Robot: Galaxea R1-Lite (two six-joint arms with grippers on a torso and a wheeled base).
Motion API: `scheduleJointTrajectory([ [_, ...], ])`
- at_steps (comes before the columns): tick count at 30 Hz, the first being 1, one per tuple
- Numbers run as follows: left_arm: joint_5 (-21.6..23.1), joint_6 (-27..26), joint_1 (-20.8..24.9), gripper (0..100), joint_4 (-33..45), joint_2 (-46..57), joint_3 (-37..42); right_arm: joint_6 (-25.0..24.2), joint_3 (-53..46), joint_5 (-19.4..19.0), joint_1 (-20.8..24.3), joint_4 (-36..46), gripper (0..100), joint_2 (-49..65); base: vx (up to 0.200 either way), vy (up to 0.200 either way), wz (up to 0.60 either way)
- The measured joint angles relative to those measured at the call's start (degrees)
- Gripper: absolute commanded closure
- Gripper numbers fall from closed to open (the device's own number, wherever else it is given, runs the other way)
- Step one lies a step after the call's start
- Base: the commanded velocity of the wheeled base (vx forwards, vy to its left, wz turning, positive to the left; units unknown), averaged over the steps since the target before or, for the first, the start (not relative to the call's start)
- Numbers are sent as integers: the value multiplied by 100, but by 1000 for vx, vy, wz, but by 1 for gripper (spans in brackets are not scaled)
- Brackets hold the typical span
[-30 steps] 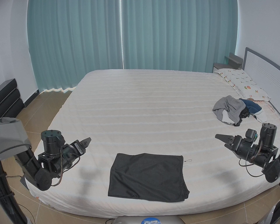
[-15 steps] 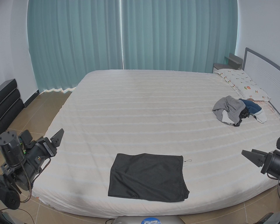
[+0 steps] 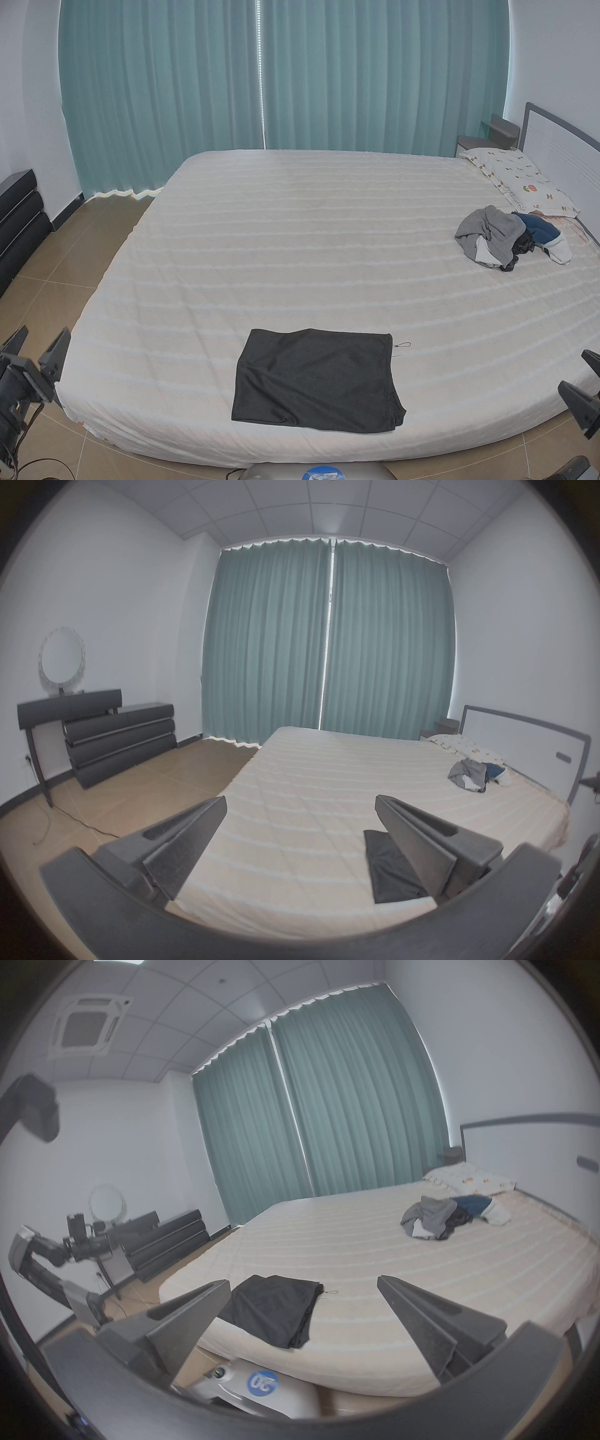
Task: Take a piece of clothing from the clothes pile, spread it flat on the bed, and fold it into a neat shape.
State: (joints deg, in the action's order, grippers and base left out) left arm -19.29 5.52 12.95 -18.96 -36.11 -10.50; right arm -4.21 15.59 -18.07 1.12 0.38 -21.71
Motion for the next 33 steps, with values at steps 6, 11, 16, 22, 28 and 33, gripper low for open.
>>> scheduleJointTrajectory([
  [6,-118,-647,-308,0,1491,1660,-195,885,-107,457,-85,719,0,1083,0,0,0],
  [11,-167,-1019,-829,0,1855,2598,-312,1230,-315,1404,-137,897,0,1729,0,0,0],
  [16,-140,-1348,-1232,0,1914,3123,-319,1348,-730,1946,-158,479,0,1968,0,0,0],
  [22,-11,-1423,-1308,0,1794,3438,20,1616,-1318,1937,-169,-562,0,2072,0,0,0],
  [28,536,-1389,-1313,0,1047,3529,700,1674,-1443,1926,-174,-502,0,2103,0,0,0],
  [33,873,-1214,-1313,0,1154,3554,907,1577,-1454,1921,-174,-443,0,2108,0,0,0],
])
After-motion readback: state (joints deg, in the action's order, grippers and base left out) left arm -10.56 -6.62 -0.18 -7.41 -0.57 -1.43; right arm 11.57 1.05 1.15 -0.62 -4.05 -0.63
